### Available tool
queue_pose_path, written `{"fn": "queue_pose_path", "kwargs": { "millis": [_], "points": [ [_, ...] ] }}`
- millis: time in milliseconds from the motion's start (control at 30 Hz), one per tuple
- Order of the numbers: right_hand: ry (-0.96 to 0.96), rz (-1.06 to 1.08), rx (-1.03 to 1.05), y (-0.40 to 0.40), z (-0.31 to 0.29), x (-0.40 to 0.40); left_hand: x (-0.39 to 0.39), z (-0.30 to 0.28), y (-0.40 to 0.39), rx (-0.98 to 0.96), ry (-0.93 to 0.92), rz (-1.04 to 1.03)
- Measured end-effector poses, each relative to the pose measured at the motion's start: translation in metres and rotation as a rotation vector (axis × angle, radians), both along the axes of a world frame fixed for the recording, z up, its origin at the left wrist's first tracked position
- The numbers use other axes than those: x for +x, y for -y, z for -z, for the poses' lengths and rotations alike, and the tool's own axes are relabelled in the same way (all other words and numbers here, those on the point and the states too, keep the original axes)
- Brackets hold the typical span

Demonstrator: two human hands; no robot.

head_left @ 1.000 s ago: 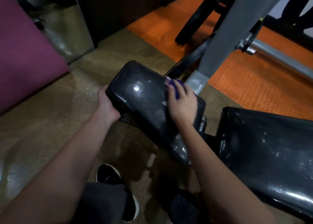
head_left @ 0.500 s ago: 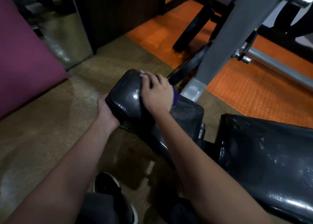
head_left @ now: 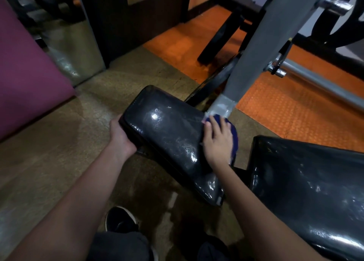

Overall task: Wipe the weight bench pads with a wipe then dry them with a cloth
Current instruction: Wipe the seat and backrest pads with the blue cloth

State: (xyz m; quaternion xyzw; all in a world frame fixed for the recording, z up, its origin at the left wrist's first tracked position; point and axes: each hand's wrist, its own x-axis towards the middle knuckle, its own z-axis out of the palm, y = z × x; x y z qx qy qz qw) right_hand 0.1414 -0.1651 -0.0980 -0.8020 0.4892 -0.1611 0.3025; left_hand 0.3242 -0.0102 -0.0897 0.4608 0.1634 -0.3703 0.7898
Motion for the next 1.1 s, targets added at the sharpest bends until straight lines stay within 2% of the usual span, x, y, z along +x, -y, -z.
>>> {"fn": "queue_pose_path", "kwargs": {
  "millis": [167,233,300,367,467,533,600,767,833,900,933,1000,1100],
  "points": [
    [0.082,-0.339,-0.200,-0.066,-0.043,0.106,-0.003,-0.006,0.002,-0.013,-0.007,0.023],
    [0.099,-0.443,-0.224,-0.077,-0.049,0.107,-0.002,-0.009,0.003,0.008,-0.014,0.021],
    [0.094,-0.497,-0.276,-0.070,-0.035,0.071,-0.001,-0.008,0.002,0.017,-0.013,0.028],
    [0.097,-0.365,-0.267,-0.051,-0.009,0.017,0.000,-0.005,0.001,0.036,-0.019,0.012],
    [0.045,-0.071,-0.047,-0.021,0.013,-0.035,0.000,-0.001,0.001,0.048,-0.019,-0.008],
    [-0.018,0.023,0.043,-0.007,0.008,-0.025,0.000,-0.001,0.001,0.048,-0.024,0.003],
    [-0.044,0.034,-0.003,-0.006,-0.009,0.012,0.000,-0.001,0.000,0.062,-0.021,0.009],
    [0.080,-0.300,-0.187,-0.067,-0.047,0.114,-0.002,-0.005,0.002,0.013,-0.012,0.032],
    [0.102,-0.452,-0.227,-0.084,-0.052,0.108,-0.002,-0.006,0.002,0.025,-0.013,0.036],
    [0.100,-0.513,-0.241,-0.077,-0.035,0.071,0.001,-0.006,0.001,0.023,-0.030,0.029],
    [0.101,-0.458,-0.251,-0.066,-0.020,0.045,0.002,-0.005,0.000,0.028,-0.026,0.023],
    [0.098,-0.200,-0.192,-0.036,0.007,-0.008,0.001,-0.002,0.001,0.041,-0.026,-0.002],
    [0.079,0.118,0.122,0.005,0.015,-0.034,-0.002,-0.004,0.002,0.021,-0.021,-0.017]
  ]
}}
